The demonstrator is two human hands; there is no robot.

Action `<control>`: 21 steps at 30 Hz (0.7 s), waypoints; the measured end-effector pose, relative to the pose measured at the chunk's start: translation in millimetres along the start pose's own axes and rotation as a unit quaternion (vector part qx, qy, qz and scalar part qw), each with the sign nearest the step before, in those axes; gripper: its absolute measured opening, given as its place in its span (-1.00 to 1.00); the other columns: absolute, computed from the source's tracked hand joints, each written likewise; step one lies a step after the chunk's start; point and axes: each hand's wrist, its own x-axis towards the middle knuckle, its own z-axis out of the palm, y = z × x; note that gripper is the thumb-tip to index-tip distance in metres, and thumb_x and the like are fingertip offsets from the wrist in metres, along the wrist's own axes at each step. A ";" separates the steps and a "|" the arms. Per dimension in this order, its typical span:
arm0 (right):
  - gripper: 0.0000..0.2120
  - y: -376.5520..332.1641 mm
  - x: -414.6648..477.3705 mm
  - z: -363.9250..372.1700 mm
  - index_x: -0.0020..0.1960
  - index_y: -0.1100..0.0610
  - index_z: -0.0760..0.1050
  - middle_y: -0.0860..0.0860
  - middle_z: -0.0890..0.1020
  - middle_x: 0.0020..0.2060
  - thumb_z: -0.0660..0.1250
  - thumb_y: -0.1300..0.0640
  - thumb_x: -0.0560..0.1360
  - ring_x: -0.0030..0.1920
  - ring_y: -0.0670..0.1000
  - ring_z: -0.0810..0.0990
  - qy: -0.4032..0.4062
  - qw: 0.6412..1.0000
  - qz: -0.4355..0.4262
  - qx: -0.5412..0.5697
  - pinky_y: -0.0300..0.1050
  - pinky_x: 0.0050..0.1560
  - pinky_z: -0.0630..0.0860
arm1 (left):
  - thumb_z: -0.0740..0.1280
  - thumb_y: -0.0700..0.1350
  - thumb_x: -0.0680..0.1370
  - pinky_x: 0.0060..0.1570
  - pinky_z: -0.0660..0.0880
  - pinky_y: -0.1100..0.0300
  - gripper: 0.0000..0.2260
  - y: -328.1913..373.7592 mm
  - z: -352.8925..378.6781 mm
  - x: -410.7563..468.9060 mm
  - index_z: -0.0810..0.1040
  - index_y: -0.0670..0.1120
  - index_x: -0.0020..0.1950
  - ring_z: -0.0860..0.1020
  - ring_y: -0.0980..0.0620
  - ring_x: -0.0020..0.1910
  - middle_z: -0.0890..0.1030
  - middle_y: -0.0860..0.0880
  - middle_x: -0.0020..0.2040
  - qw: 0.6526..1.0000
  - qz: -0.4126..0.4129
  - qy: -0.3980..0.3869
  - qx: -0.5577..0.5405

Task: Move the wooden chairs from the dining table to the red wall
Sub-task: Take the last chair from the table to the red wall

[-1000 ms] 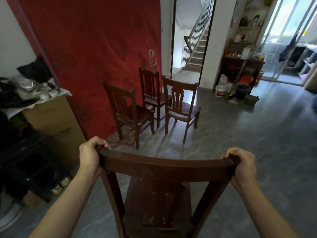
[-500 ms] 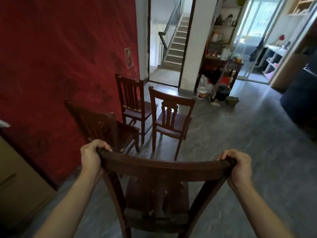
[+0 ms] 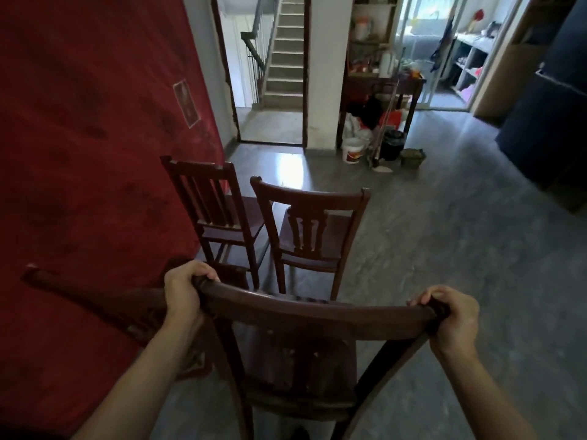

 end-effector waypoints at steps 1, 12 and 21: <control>-0.79 8.3 8.4 4.2 -0.48 0.21 0.52 0.13 0.53 -0.53 0.18 0.25 0.28 -0.46 0.14 0.55 0.005 1.000 0.002 0.001 -0.16 -0.34 0.52 | 0.22 -0.15 0.29 -0.35 0.45 0.17 -0.78 -3.8 3.8 15.0 0.51 -0.08 -0.56 0.47 -0.01 -0.48 0.52 -0.03 -0.51 1.000 -0.007 -0.006 0.002; -0.76 71.4 82.5 50.2 -0.46 0.21 0.52 0.12 0.55 -0.53 0.15 0.33 0.29 -0.45 0.13 0.58 0.011 0.997 -0.040 -0.071 -0.19 -0.32 0.54 | 0.09 -0.27 0.40 -0.31 0.38 0.11 -0.65 -52.5 23.2 134.3 0.51 -0.10 -0.53 0.42 -0.14 -0.39 0.49 -0.06 -0.50 0.999 -0.010 -0.045 -0.024; -0.75 109.3 106.5 63.0 -0.45 0.17 0.55 0.10 0.59 -0.51 0.16 0.29 0.31 -0.42 0.18 0.60 0.014 0.995 -0.045 -0.082 -0.11 -0.26 0.53 | 0.19 -0.17 0.31 -0.31 0.42 0.16 -0.80 -91.0 15.6 186.4 0.52 -0.07 -0.49 0.47 -0.08 -0.40 0.50 -0.03 -0.46 0.997 -0.008 -0.077 -0.025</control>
